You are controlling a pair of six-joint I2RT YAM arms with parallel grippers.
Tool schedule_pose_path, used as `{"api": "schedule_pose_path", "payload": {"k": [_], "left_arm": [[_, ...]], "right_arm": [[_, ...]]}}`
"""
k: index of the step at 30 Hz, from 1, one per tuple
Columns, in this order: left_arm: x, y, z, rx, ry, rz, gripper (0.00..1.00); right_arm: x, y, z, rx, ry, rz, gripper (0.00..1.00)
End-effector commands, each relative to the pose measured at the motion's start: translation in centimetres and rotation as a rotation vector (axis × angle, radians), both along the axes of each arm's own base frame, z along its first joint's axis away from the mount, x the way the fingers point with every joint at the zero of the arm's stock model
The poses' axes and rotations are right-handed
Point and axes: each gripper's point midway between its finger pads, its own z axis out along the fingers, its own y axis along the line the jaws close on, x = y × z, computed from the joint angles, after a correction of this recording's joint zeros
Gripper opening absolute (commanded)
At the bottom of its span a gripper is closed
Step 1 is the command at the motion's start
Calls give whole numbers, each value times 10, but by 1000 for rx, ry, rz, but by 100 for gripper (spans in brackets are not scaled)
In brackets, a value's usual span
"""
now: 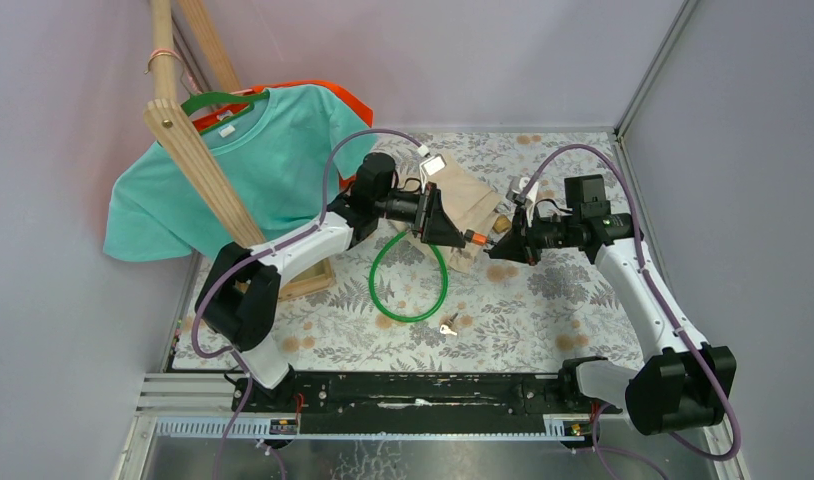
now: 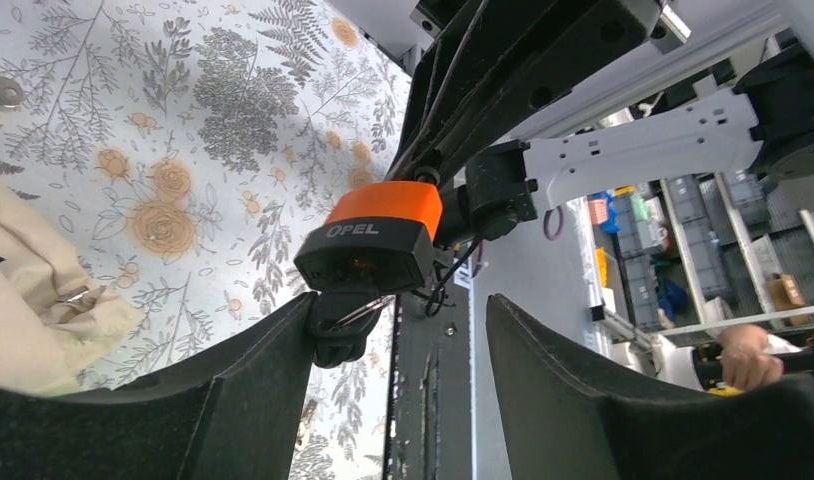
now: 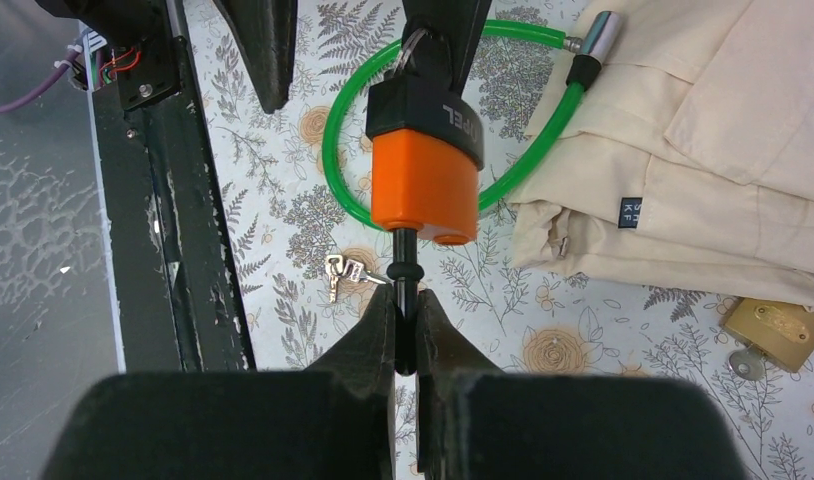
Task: Lock with the key
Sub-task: Pick up the lock from the center of the board.
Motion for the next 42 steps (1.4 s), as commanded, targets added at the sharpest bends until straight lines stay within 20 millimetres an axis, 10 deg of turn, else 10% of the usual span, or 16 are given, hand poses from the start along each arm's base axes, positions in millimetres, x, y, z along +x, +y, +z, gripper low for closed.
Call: {"api": "schedule_pose_path", "payload": {"k": [1, 18, 42], "left_arm": [[1, -1, 19, -35, -176, -4, 69], [-18, 7, 12, 61, -808, -244, 85], [-19, 2, -19, 157, -887, -264, 40]], "right_arm": [[3, 10, 30, 62, -79, 53, 0], [-14, 29, 32, 45, -42, 163, 0], [-23, 35, 35, 92, -19, 189, 0]]}}
